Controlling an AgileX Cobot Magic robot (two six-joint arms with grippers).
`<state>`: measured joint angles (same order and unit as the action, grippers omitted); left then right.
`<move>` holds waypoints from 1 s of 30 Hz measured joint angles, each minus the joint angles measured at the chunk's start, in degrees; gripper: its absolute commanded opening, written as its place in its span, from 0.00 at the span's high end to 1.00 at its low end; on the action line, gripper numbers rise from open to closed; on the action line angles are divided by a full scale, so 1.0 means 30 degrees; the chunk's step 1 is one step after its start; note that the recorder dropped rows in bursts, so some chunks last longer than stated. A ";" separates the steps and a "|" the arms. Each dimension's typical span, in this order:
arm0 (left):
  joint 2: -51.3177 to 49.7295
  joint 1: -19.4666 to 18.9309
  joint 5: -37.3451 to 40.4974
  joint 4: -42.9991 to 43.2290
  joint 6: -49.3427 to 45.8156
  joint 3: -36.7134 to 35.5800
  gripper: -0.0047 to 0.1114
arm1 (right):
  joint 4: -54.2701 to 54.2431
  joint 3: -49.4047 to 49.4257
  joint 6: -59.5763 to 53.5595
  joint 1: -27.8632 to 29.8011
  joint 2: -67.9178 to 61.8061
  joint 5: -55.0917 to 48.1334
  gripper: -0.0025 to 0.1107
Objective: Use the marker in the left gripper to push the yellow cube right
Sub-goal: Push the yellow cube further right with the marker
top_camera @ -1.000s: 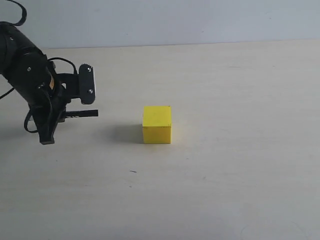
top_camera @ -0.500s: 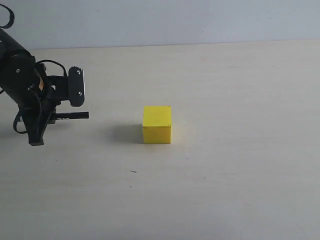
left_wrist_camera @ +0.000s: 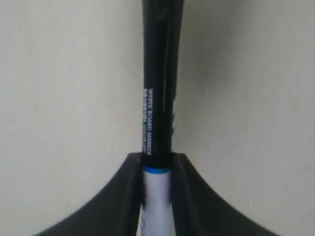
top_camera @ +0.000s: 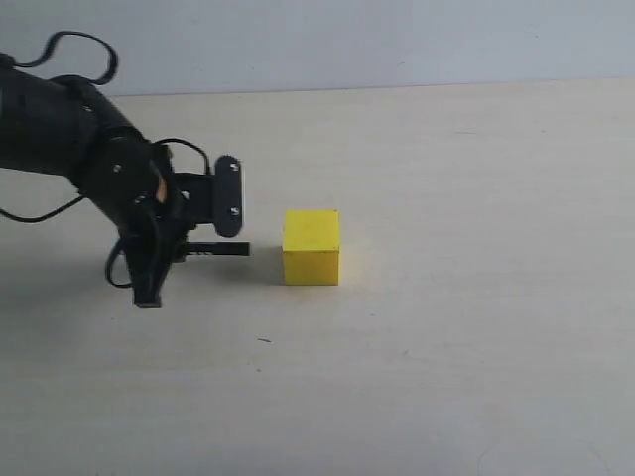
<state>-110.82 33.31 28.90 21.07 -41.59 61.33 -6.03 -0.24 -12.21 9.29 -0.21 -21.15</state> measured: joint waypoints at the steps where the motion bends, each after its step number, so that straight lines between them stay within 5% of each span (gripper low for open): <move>1: -0.0165 0.0488 0.0000 -0.0038 0.0000 0.0259 0.96 | 0.0000 0.0000 0.0000 0.0000 0.0000 0.0000 0.98; 4: -0.0642 0.1945 0.0489 0.0790 0.0840 0.1076 0.96 | 0.0000 0.0000 0.0000 0.0000 0.0000 0.0000 0.98; 11: -0.0565 0.0207 0.2679 0.2030 0.2251 0.1170 0.96 | 0.0000 0.0000 0.0000 0.0000 0.0000 0.0000 0.98; 22: -0.1959 0.3670 -0.0121 0.0713 0.2528 0.2633 0.96 | 0.0000 0.0000 0.0000 0.0000 0.0000 0.0000 0.98; 30: -0.1883 0.2495 0.1663 0.1059 0.2929 0.3076 0.96 | 0.0000 0.0000 0.0000 0.0000 0.0000 0.0000 0.98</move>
<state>-116.47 40.79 33.89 24.25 -32.81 70.56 -6.03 -0.24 -12.21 9.29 -0.21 -21.15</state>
